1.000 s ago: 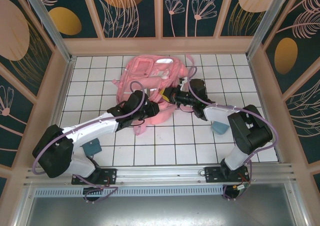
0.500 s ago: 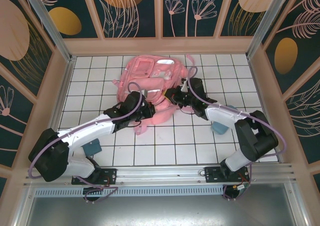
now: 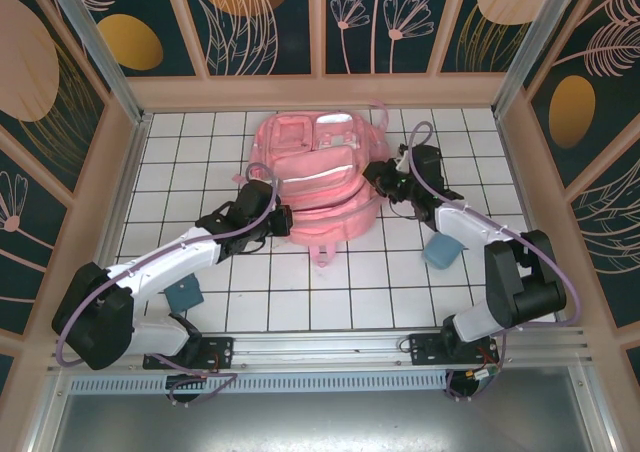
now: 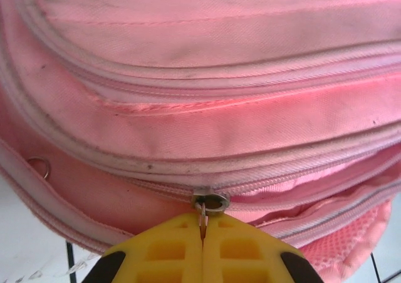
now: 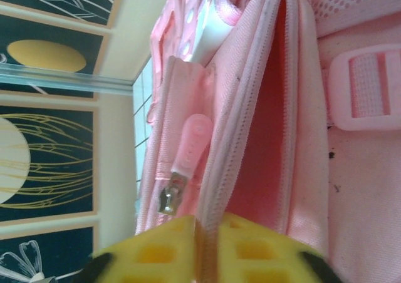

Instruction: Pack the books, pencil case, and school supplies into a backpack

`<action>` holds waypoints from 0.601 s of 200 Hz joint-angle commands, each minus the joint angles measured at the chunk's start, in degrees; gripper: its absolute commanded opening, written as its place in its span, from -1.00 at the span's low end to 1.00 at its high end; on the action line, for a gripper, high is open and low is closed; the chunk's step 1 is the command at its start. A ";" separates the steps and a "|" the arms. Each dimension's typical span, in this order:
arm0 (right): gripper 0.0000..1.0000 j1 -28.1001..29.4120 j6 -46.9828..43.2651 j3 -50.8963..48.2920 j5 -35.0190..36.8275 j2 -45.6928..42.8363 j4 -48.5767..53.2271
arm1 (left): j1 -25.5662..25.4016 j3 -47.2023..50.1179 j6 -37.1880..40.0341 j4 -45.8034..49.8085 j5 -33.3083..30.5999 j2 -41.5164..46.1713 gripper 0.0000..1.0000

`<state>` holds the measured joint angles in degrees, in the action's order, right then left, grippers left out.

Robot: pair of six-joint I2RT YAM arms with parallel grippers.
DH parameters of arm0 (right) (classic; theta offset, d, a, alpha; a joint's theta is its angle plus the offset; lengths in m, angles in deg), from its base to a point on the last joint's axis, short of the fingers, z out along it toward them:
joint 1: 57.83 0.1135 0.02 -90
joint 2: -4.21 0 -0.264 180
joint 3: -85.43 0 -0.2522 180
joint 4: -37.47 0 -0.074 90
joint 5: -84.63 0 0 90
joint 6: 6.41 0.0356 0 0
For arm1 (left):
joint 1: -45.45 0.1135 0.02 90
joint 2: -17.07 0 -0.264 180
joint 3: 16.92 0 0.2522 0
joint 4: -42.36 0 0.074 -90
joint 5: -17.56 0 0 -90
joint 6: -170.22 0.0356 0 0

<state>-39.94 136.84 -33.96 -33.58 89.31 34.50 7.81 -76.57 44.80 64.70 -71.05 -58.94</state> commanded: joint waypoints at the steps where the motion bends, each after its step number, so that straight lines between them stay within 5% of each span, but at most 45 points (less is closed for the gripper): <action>1: -0.18 0.43 1.84 -2.93 -6.24 -1.78 -10.30 | 0.82 -1.59 3.99 -5.03 4.32 0.59 -1.00; 21: 0.05 3.71 6.05 -5.53 -7.14 -1.28 -13.84 | 0.82 -2.24 4.46 -7.04 7.37 0.09 -1.00; 65: 0.02 10.60 14.75 -8.57 -3.17 -1.02 -20.56 | 0.82 -2.89 4.52 -10.21 11.97 -0.14 -1.00; 84: -0.16 12.54 17.61 -8.35 0.11 0.63 -21.35 | 0.82 -3.04 4.52 -10.44 12.10 -0.59 -1.00; 98: -0.49 12.95 19.96 -8.43 1.62 2.06 -22.77 | 0.82 -3.36 5.04 -9.34 10.74 -0.73 -1.00; 120: -0.86 12.61 21.48 -9.96 4.30 0.92 -22.69 | 0.82 -4.87 5.47 -2.61 1.02 -0.29 -1.00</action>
<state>-27.46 154.46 -42.28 -33.47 90.64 15.73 8.70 -77.48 48.45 61.11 -63.38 -59.79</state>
